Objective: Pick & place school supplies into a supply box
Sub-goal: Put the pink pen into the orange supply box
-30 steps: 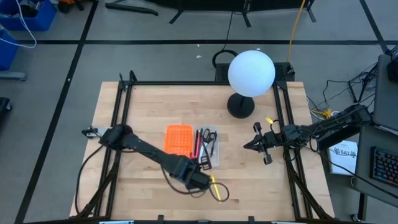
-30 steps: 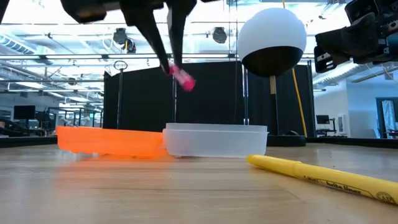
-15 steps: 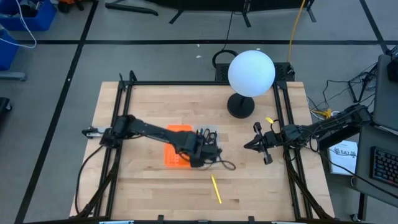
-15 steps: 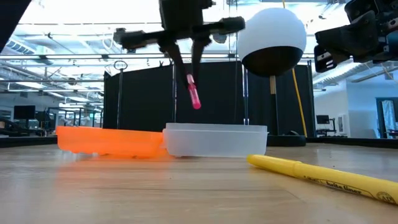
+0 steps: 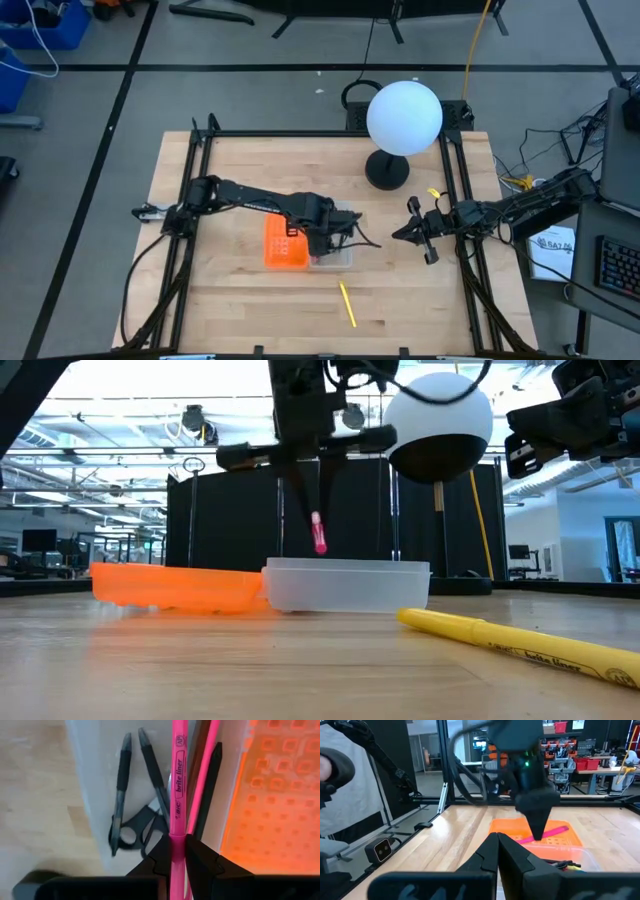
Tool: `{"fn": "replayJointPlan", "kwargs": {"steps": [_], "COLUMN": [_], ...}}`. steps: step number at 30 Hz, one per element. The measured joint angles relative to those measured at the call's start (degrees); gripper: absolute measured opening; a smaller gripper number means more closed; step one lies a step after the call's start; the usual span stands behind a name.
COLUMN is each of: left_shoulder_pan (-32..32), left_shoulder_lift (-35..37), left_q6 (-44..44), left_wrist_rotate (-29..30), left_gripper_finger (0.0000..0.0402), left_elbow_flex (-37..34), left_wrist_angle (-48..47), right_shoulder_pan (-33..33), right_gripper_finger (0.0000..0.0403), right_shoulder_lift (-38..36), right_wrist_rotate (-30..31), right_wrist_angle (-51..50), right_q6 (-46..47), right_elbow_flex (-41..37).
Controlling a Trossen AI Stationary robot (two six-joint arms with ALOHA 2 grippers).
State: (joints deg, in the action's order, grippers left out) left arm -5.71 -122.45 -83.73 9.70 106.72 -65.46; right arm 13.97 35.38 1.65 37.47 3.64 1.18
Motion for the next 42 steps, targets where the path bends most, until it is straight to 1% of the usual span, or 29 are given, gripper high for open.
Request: {"fn": "replayJointPlan", "kwargs": {"steps": [5,9,12,16,25,29,32,35,42], "left_shoulder_pan": [1.4,2.71,3.77,4.61,5.97,6.14,6.35,6.4,6.38], "left_shoulder_lift": [-0.04,-0.04,-0.04,0.0,0.02,0.02,0.02,0.02,0.02], "left_q6": [-0.8,-1.35,-1.64,-3.05,-3.52,-1.52,0.92,3.42,7.07], "left_wrist_rotate": [-2.26,-2.4,-4.15,-4.5,-5.23,-5.17,-4.22,-1.74,6.51], "left_gripper_finger": [0.0041,0.0041,0.0042,0.0042,0.0042,0.0042,0.0042,0.0047,0.0098], "left_elbow_flex": [-3.06,-5.11,-6.67,-8.88,-10.93,-10.93,-10.93,-10.93,-10.91], "left_wrist_angle": [2.49,4.13,6.09,8.63,10.29,10.63,11.73,12.2,13.22], "right_shoulder_pan": [0.0,0.0,0.0,0.0,0.0,-0.01,0.0,-0.01,0.0], "right_gripper_finger": [0.0,0.0,0.0,0.0,0.0,0.0,0.0,0.0,0.0], "right_shoulder_lift": [0.0,0.01,0.01,0.02,0.02,0.02,0.02,0.02,0.02], "right_wrist_rotate": [-0.02,-0.3,-0.28,-0.28,-0.26,-0.26,-0.26,-0.26,-0.26], "right_wrist_angle": [-0.02,-0.59,-0.92,-0.92,-0.95,-0.96,-0.96,-0.95,-0.97], "right_q6": [-0.76,-0.83,-0.87,-0.87,-1.33,-1.53,-1.53,-1.53,-1.46], "right_elbow_flex": [0.0,0.0,-0.01,0.01,-0.01,0.0,0.01,0.0,0.01]}}
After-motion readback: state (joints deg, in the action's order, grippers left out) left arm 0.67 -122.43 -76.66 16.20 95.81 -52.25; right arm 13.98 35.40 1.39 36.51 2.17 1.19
